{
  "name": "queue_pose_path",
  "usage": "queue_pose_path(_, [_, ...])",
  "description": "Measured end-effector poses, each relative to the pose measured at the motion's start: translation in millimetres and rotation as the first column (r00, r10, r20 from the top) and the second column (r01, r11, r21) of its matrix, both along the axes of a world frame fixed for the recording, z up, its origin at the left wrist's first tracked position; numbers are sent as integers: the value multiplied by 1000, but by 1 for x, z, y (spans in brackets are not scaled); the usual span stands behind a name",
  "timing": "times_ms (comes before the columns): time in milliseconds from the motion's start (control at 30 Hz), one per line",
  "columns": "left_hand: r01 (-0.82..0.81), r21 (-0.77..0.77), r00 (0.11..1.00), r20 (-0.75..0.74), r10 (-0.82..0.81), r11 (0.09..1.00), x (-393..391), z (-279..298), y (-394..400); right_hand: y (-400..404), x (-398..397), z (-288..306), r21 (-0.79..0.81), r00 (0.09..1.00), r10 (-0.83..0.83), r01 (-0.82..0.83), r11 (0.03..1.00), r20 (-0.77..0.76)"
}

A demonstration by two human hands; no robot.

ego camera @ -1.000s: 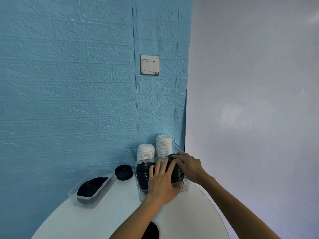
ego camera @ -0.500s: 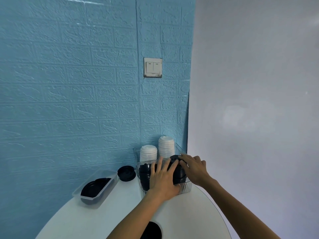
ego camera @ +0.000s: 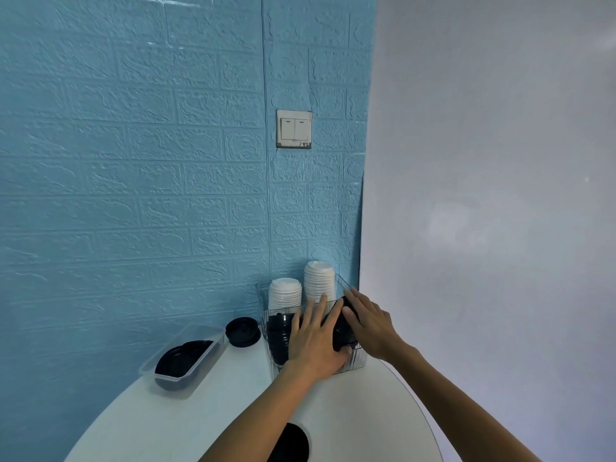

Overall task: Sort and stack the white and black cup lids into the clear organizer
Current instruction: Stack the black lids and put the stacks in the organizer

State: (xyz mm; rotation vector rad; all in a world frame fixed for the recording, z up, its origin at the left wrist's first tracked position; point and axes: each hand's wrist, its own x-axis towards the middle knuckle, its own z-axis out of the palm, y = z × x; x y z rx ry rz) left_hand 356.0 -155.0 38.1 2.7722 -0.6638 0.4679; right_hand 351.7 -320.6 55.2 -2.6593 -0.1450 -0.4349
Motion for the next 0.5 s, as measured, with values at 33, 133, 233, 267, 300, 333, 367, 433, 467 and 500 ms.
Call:
queue_pose_path(33, [-1,0,1000,4,1,1000,0,-1,1,1,-1,0,7,1000,6,-6,1000,1])
queue_pose_path(133, [-4,5,1000,3,4,1000,0,-3,2,2,-4,-2,8,999,50,-50,999,2])
queue_pose_path(233, [-20,13,1000,-5,20,1000,1,-3,6,-2,-7,-2,133,991,135,-134,982,0])
queue_pose_path(267, [-30,21,1000,-1,30,999,2,-2,8,-4,-7,-2,191,988,152,-152,970,12])
queue_pose_path(300, [-40,29,999,0,40,999,3,-2,9,-6,-7,-2,220,988,151,-155,963,32])
queue_pose_path(333, [-48,35,999,1,48,998,5,0,11,-7,-7,-3,219,990,129,-138,966,55])
queue_pose_path(367, [-54,40,999,-2,54,998,6,1,12,-8,-6,-3,201,992,94,-109,974,80])
queue_pose_path(433, [-59,48,998,-8,60,997,10,6,13,-8,-5,-2,170,991,32,-54,984,129])
queue_pose_path(467, [-58,50,998,-12,59,997,11,8,13,-7,-3,-1,158,990,16,-39,987,144])
queue_pose_path(500, [-52,53,999,-10,53,997,13,10,14,-6,-2,1,145,988,13,-36,989,154])
